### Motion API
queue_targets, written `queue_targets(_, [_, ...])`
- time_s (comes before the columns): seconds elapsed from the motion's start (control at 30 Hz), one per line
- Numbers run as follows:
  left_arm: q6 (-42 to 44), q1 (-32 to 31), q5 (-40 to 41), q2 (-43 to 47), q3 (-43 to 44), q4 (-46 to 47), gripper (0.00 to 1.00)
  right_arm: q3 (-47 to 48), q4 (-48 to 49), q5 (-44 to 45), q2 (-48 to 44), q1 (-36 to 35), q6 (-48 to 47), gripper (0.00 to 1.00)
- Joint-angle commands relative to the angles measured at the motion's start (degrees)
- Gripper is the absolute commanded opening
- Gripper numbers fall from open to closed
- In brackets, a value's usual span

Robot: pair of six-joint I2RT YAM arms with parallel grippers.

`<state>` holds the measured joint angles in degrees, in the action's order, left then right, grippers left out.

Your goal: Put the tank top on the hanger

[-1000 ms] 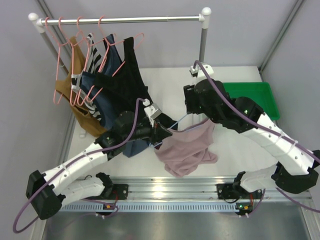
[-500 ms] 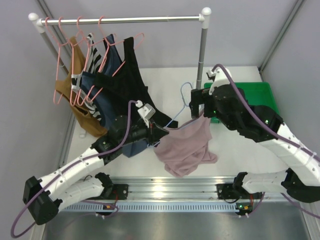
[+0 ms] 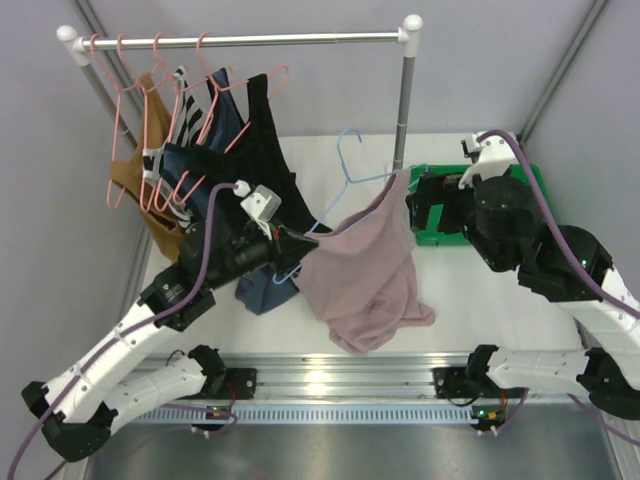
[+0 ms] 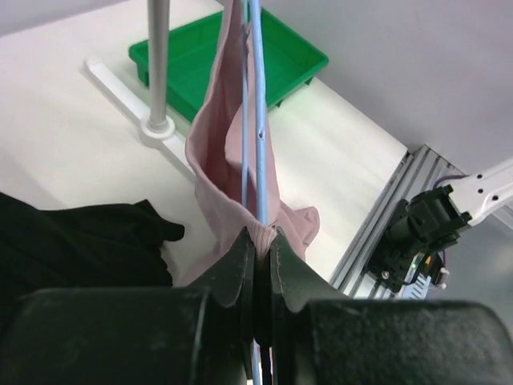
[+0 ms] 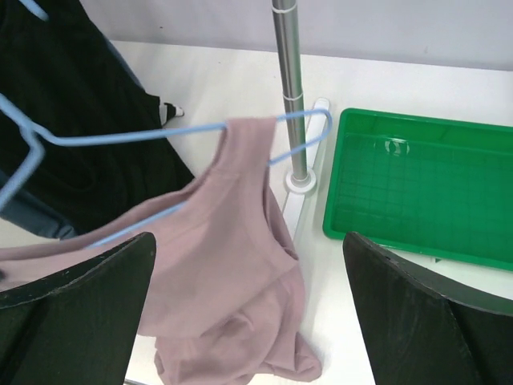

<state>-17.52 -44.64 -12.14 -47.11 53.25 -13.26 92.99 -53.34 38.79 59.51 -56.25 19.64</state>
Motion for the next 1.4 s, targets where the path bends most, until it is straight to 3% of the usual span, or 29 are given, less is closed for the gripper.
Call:
queue_targets(0.0, [1.6, -0.1, 4.3, 1.3, 11.6, -7.2, 0.00, 1.5, 1.1, 2.8, 0.1, -0.7, -0.7, 1.00])
queue_targets(0.4, [4.9, -0.1, 14.0, -8.9, 47.2, -32.1, 0.00, 4.7, 0.2, 3.3, 1.9, -0.8, -0.5, 1.00])
queue_targets(0.57, [4.3, -0.1, 17.0, -13.5, 55.5, -38.7, 0.00, 4.9, 0.3, 3.5, 2.0, -0.8, -0.4, 1.00])
queue_targets(0.7, [3.0, -0.1, 20.4, -13.2, 51.5, -39.7, 0.00, 4.0, 0.4, 3.0, 1.8, -0.8, 0.2, 1.00])
queue_targets(1.07, [4.5, 0.1, 25.9, -12.0, 35.1, -27.9, 0.00, 0.2, 0.0, 1.5, -0.4, -0.8, 2.9, 1.00])
queue_targets(1.37, [6.0, 0.3, 28.6, -8.3, 30.7, -17.8, 0.00, -2.6, -0.2, 1.6, -2.8, -0.8, 4.0, 1.00])
